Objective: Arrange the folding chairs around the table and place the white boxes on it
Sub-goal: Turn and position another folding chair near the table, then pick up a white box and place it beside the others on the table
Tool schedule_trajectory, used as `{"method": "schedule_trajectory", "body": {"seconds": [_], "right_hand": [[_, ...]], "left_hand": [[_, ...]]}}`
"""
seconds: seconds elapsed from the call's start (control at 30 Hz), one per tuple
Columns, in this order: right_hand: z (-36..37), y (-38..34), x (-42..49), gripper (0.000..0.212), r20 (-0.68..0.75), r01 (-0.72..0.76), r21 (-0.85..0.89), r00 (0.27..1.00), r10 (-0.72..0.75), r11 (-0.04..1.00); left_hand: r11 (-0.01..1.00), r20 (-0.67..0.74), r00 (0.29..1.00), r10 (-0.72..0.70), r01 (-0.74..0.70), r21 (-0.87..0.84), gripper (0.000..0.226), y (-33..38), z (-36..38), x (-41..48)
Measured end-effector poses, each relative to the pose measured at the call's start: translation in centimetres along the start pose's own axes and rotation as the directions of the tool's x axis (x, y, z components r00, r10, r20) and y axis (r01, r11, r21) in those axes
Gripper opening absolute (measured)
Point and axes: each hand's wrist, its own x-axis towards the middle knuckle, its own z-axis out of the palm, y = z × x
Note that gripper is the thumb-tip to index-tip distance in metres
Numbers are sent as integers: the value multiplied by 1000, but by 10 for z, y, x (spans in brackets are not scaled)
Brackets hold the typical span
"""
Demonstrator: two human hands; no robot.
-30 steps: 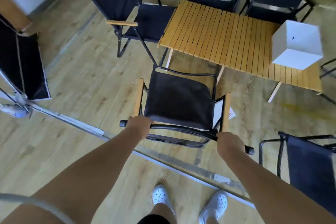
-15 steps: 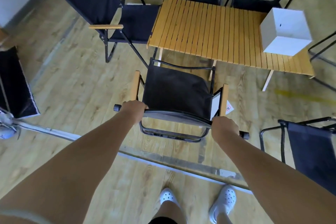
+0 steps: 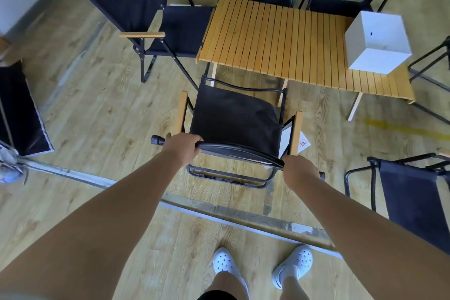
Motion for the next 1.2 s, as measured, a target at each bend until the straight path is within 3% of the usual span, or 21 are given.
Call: {"method": "schedule_trajectory", "body": {"seconds": [0.23,0.37,0.5,0.63,0.73,0.93,1.2], "right_hand": [[4,13,-13,50,44,85,-37,996,-83,996],[13,19,-20,46,49,150,-25,988,-148,988],[15,25,-24,41,122,258,-60,961,-250,964],[10,45,-24,48,157,308,84,935,-318,948],[3,71,-24,56,51,331,192,937,-346,924],[-15,142,-17,55,-131,324,292,946,-298,900],[-20,260,10,63,-43,204,224,979,-199,953]], "left_hand": [[968,-51,997,65,-75,-241,30,37,1,-23],[970,-71,990,123,-135,-203,33,61,8,-33],[967,0,975,221,-219,-130,46,98,11,-37],[958,33,959,281,-279,-60,48,144,16,-41],[970,-25,970,240,-241,-30,46,174,11,-38],[995,62,994,95,-93,-42,50,237,6,-26],[976,24,980,198,-195,-99,51,352,15,-5]]}}
